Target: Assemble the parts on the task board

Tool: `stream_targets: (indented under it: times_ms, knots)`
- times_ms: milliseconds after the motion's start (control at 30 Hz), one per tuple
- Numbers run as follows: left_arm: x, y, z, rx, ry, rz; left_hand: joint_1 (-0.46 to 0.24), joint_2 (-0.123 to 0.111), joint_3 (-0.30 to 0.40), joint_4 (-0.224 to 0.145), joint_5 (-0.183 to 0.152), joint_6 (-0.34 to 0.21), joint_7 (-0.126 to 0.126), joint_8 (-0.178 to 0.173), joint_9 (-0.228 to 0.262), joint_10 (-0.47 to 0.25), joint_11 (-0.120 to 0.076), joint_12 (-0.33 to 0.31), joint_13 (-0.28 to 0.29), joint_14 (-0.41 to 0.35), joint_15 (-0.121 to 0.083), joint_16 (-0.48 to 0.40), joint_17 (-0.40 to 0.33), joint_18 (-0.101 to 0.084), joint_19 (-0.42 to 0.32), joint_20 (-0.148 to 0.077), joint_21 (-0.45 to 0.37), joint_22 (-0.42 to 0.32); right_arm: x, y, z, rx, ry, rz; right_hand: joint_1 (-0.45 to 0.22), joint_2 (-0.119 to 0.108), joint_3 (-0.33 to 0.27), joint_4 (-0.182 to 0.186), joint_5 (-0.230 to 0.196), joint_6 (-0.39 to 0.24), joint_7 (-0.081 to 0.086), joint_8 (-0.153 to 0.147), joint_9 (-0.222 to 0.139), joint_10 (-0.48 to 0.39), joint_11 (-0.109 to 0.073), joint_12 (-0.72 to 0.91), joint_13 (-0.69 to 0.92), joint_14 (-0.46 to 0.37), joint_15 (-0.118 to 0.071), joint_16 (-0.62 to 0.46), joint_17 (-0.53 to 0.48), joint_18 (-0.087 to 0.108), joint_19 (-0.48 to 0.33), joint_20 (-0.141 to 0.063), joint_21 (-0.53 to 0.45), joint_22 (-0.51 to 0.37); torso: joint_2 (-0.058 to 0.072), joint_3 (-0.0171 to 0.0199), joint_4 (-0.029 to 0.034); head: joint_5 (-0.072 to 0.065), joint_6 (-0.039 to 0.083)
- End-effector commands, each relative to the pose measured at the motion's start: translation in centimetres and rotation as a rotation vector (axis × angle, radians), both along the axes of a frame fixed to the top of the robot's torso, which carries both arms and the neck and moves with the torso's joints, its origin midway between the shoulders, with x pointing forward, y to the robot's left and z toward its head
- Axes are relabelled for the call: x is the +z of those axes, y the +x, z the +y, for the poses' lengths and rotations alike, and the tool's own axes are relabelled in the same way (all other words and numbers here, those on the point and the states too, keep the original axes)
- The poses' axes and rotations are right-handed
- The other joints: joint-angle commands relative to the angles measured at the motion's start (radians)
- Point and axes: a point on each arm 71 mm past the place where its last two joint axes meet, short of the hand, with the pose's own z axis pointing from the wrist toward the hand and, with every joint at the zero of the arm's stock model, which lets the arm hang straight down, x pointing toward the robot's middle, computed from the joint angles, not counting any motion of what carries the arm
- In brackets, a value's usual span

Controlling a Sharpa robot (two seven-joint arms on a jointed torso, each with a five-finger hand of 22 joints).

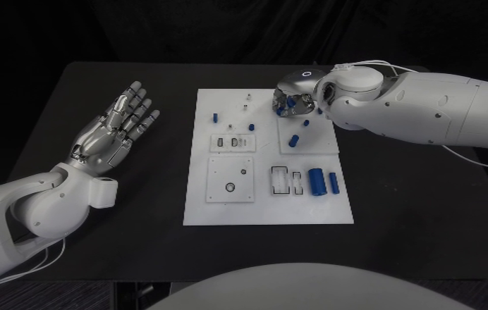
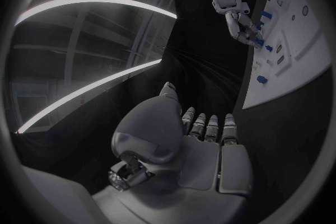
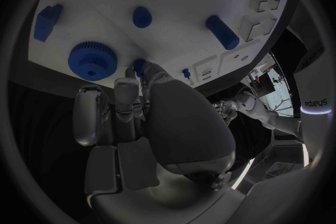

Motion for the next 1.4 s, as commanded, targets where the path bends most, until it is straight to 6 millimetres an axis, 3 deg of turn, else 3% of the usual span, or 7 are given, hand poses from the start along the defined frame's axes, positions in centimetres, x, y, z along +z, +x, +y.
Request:
stream_targets:
  times_ms: [33,367,567,867,1000,1133,1400]
  knots:
    - [1.2,0.0,0.2,0.037,-0.101,-0.132,0.010,0.003,0.002,-0.004,0.003,-0.005,0.004,-0.002,-0.001,0.001,0.008,0.001,0.000,0.000,0.006,-0.004,-0.002,-0.009,-0.001,0.006,-0.006,-0.002,0.0,0.1,0.3,0.046,0.036,-0.046,0.002,-0.010,0.019,0.000,0.003,0.028,0.006,0.008,0.008,0.028,-0.008,-0.003,0.002,0.010,-0.006,0.012,0.016,-0.012,0.014,-0.003,0.011,0.013,-0.001,-0.0005,-0.0006,0.000,0.000]
    - [1.2,0.0,0.4,0.035,-0.103,-0.131,0.010,0.002,0.003,-0.004,0.004,-0.005,0.004,-0.002,-0.001,0.001,0.009,0.001,0.001,0.000,0.006,-0.004,-0.002,-0.009,-0.001,0.007,-0.006,-0.002,0.3,0.0,0.4,0.085,0.105,-0.127,0.056,-0.008,0.118,-0.049,-0.031,0.113,0.037,0.037,0.052,0.150,-0.045,-0.012,0.004,0.031,-0.036,0.032,0.062,-0.022,0.041,-0.032,0.036,0.065,-0.003,-0.0005,-0.0019,0.000,0.000]
    - [1.3,-0.1,0.5,0.035,-0.103,-0.130,0.012,0.002,0.003,-0.005,0.006,-0.005,0.004,-0.002,-0.001,0.001,0.011,0.001,0.001,0.000,0.009,-0.004,-0.002,-0.009,-0.001,0.009,-0.006,-0.002,1.8,-0.1,0.8,0.112,0.143,-0.188,0.050,-0.014,0.130,-0.052,-0.039,0.121,0.041,0.038,0.060,0.170,-0.049,-0.020,0.003,0.035,-0.040,0.035,0.072,-0.025,0.047,-0.037,0.041,0.077,-0.004,-0.0008,-0.0014,0.001,0.000]
    - [1.2,0.0,0.0,0.017,-0.111,-0.130,0.019,-0.011,0.001,-0.009,0.007,-0.001,0.009,-0.001,0.000,0.003,0.014,0.002,0.001,0.000,0.016,-0.004,-0.002,-0.007,-0.001,0.019,-0.006,-0.002,3.4,0.9,3.1,0.137,0.182,-0.216,0.035,-0.022,0.136,-0.050,-0.061,0.116,0.043,0.030,0.067,0.181,-0.051,-0.038,0.002,0.039,-0.041,0.038,0.083,-0.027,0.051,-0.040,0.045,0.087,-0.004,-0.0029,-0.0028,0.020,0.020]
    - [1.3,-0.1,-0.1,0.010,-0.105,-0.137,0.019,-0.011,0.001,-0.010,0.007,-0.001,0.009,-0.001,0.000,0.003,0.014,0.002,0.001,0.000,0.016,-0.004,-0.002,-0.007,-0.001,0.019,-0.006,-0.002,3.4,1.8,3.9,0.135,0.167,-0.209,0.026,-0.026,0.139,-0.048,-0.069,0.107,0.045,0.022,0.069,0.179,-0.048,-0.050,0.001,0.040,-0.040,0.038,0.084,-0.027,0.052,-0.039,0.046,0.089,-0.002,-0.0038,0.0040,0.025,0.026]
    - [1.2,-0.1,-0.1,0.007,-0.101,-0.140,0.020,-0.013,0.001,-0.009,0.003,0.000,0.008,-0.001,0.000,0.004,0.015,0.003,0.001,0.000,0.016,-0.004,-0.002,-0.006,-0.001,0.020,-0.006,-0.002,3.2,2.6,4.6,0.129,0.151,-0.203,0.023,-0.027,0.141,-0.047,-0.071,0.102,0.047,0.018,0.069,0.180,-0.047,-0.056,0.001,0.040,-0.039,0.036,0.084,-0.027,0.051,-0.038,0.045,0.088,0.000,-0.0023,0.0078,0.026,0.029]
    - [1.2,0.0,-0.1,0.007,-0.102,-0.139,0.019,-0.011,0.002,-0.007,0.006,0.000,0.011,-0.001,0.000,0.004,0.016,0.003,0.001,0.000,0.017,-0.004,-0.002,-0.005,-0.001,0.022,-0.006,-0.002,2.8,3.6,5.2,0.102,0.115,-0.174,0.012,-0.033,0.149,-0.047,-0.081,0.090,0.051,0.006,0.074,0.166,-0.038,-0.084,-0.001,0.037,-0.032,0.033,0.083,-0.026,0.046,-0.033,0.042,0.083,0.010,-0.0003,0.0205,0.010,0.037]
